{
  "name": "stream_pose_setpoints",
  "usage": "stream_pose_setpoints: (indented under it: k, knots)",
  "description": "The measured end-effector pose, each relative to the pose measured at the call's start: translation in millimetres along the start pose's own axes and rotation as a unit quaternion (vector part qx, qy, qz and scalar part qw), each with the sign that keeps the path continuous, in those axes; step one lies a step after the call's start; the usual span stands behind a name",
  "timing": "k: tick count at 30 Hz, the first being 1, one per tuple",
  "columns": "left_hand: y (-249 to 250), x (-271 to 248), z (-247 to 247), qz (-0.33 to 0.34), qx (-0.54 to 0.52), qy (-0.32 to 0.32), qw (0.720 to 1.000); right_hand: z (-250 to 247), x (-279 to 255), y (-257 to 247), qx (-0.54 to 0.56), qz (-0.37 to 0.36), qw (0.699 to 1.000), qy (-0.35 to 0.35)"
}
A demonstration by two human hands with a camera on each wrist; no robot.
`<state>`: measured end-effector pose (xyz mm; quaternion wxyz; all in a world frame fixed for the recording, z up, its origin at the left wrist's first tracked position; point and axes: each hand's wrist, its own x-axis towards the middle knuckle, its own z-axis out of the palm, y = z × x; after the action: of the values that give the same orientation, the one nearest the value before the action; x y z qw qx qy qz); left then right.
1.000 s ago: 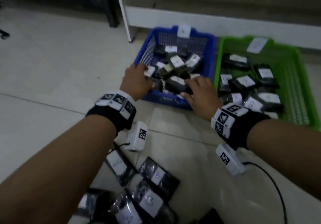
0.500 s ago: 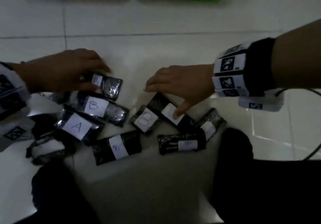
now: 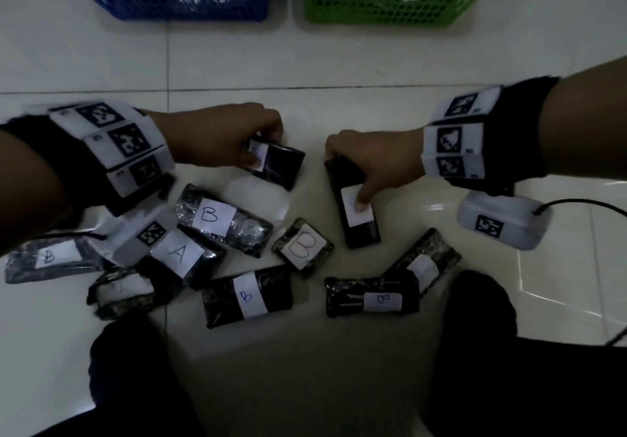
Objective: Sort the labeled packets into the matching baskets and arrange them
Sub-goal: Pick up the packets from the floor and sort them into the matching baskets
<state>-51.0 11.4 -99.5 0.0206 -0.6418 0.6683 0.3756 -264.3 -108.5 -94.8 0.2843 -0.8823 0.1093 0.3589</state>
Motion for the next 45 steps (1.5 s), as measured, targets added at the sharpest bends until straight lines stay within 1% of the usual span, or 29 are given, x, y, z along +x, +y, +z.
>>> stream_pose_setpoints:
  k: [2, 4, 6, 8, 11, 14, 16, 19, 22, 24, 26, 28, 29, 30, 33, 34, 36, 37, 39, 41, 42, 43, 44, 45]
  knots:
    - [4.2, 3.2, -8.8, -0.017, -0.053, -0.002, 0.998, -16.7, -1.7, 8.1, 0.06, 0.037, 0.998, 0.006]
    - [9.7, 5.6, -22.6, -0.046, -0.108, 0.002, 0.993, -35.8, -5.9, 16.9, 0.121, 0.057, 0.991, 0.022]
    - [12.6, 10.5, -37.8, -0.066, -0.141, 0.014, 0.988, -57.1, -13.0, 25.2, 0.175, 0.062, 0.981, 0.058]
    - [15.2, 15.1, -54.0, -0.073, -0.2, 0.031, 0.977, -79.9, -22.8, 31.3, 0.215, 0.064, 0.97, 0.099]
    - [24.1, 21.5, -80.1, -0.07, -0.264, 0.079, 0.959, -114.1, -37.2, 40.0, 0.254, 0.074, 0.95, 0.168]
    - [35.8, 28.5, -110.0, -0.05, -0.304, 0.158, 0.938, -147.8, -54.4, 49.2, 0.284, 0.086, 0.922, 0.249]
    - [39.5, 33.4, -123.6, -0.042, -0.314, 0.227, 0.921, -166.1, -64.3, 57.8, 0.304, 0.09, 0.899, 0.301]
    - [40.7, 48.5, -141.4, -0.024, -0.291, 0.351, 0.89, -192.9, -75.8, 73.7, 0.325, 0.092, 0.852, 0.399]
    - [43.2, 73.7, -147.1, -0.04, -0.308, 0.406, 0.859, -207.0, -72.8, 93.7, 0.329, 0.12, 0.798, 0.49]
    - [44.0, 93.4, -144.8, -0.067, -0.292, 0.427, 0.854, -210.3, -64.2, 107.7, 0.33, 0.154, 0.766, 0.53]
    - [44.2, 112.8, -139.0, -0.103, -0.281, 0.418, 0.858, -212.7, -52.2, 122.7, 0.327, 0.185, 0.742, 0.555]
    - [44.9, 132.6, -136.3, -0.111, -0.283, 0.408, 0.861, -217.1, -40.5, 137.6, 0.343, 0.214, 0.712, 0.574]
    - [45.2, 143.2, -139.3, -0.109, -0.281, 0.414, 0.859, -220.2, -35.8, 142.9, 0.355, 0.222, 0.699, 0.579]
    - [47.2, 150.8, -141.4, -0.118, -0.271, 0.414, 0.861, -219.2, -30.0, 147.4, 0.368, 0.228, 0.69, 0.579]
    - [49.3, 169.7, -157.5, -0.154, -0.22, 0.409, 0.872, -219.9, -17.9, 156.5, 0.415, 0.214, 0.666, 0.581]
    - [50.0, 175.3, -165.0, -0.166, -0.213, 0.408, 0.872, -222.9, -12.4, 162.3, 0.428, 0.203, 0.66, 0.583]
    - [47.8, 185.1, -173.2, -0.175, -0.203, 0.41, 0.872, -226.7, -6.5, 156.6, 0.445, 0.184, 0.648, 0.59]
    - [45.1, 193.3, -178.0, -0.18, -0.199, 0.407, 0.873, -228.2, -1.9, 158.5, 0.446, 0.177, 0.646, 0.593]
    - [35.5, 208.4, -184.8, -0.197, -0.194, 0.379, 0.883, -226.6, 10.0, 162.1, 0.438, 0.163, 0.651, 0.598]
    - [28.2, 219.2, -189.5, -0.203, -0.181, 0.345, 0.898, -221.2, 20.9, 167.2, 0.445, 0.155, 0.648, 0.598]
    - [25.3, 223.9, -190.3, -0.206, -0.167, 0.33, 0.906, -218.1, 28.0, 170.8, 0.44, 0.165, 0.658, 0.588]
    - [23.1, 228.5, -190.3, -0.208, -0.143, 0.317, 0.914, -214.0, 32.6, 174.9, 0.405, 0.188, 0.683, 0.578]
    - [19.5, 233.5, -187.6, -0.214, -0.107, 0.297, 0.924, -208.8, 38.6, 178.2, 0.348, 0.226, 0.717, 0.56]
    - [16.8, 237.2, -183.6, -0.222, -0.058, 0.27, 0.935, -203.7, 41.6, 179.4, 0.294, 0.252, 0.743, 0.546]
